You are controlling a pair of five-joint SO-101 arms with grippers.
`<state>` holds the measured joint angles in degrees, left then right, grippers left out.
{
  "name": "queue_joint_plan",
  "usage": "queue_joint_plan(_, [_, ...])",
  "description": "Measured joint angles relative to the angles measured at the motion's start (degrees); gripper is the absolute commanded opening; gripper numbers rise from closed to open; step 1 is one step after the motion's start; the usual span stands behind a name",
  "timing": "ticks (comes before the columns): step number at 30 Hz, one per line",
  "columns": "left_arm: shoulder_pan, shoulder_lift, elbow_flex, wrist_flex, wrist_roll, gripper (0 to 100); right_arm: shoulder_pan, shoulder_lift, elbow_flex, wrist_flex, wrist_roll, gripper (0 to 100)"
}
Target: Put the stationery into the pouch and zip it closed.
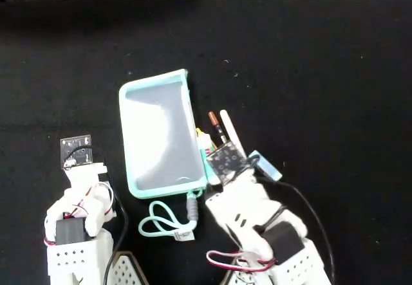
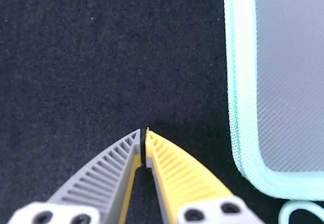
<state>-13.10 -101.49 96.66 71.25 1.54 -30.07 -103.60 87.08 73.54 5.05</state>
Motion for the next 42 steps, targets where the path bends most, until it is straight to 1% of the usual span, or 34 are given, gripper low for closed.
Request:
queue_joint_plan(6, [0.0, 0.0, 0.0, 0.0, 0.0, 3, 1.14, 0.0, -8.62, -0.26, 0.0, 19.8])
queue_joint_plan(13, [0.0, 0.0, 0.0, 0.0, 0.0, 3, 1.41, 0.0, -21.89, -0.26, 0.0, 19.8])
queue_joint_plan(18, [0.0, 0.0, 0.0, 0.0, 0.0, 3, 1.41, 0.09, -28.04, -0.35, 0.0, 19.8])
queue_joint_plan(20, [0.0, 0.0, 0.0, 0.0, 0.0, 3, 1.41, 2.64, -30.77, -0.35, 0.0, 19.8])
queue_joint_plan(24, [0.0, 0.0, 0.0, 0.0, 0.0, 3, 1.41, 11.25, -37.63, -0.35, -0.09, 19.8])
queue_joint_plan(27, [0.0, 0.0, 0.0, 0.0, 0.0, 3, 1.41, 20.48, -40.26, 1.05, -0.09, 19.8])
queue_joint_plan(31, [0.0, 0.0, 0.0, 0.0, 0.0, 3, 1.41, 33.85, -40.09, 5.1, -0.09, 19.8])
queue_joint_plan(34, [0.0, 0.0, 0.0, 0.0, 0.0, 3, 1.41, 43.25, -35.6, 5.27, 0.0, 19.8])
queue_joint_plan(37, [0.0, 0.0, 0.0, 0.0, 0.0, 3, 1.41, 50.81, -29.27, 1.58, 0.0, 20.1])
queue_joint_plan(42, [0.0, 0.0, 0.0, 0.0, 0.0, 3, 1.14, 59.78, -24.26, -9.05, -0.18, 20.1])
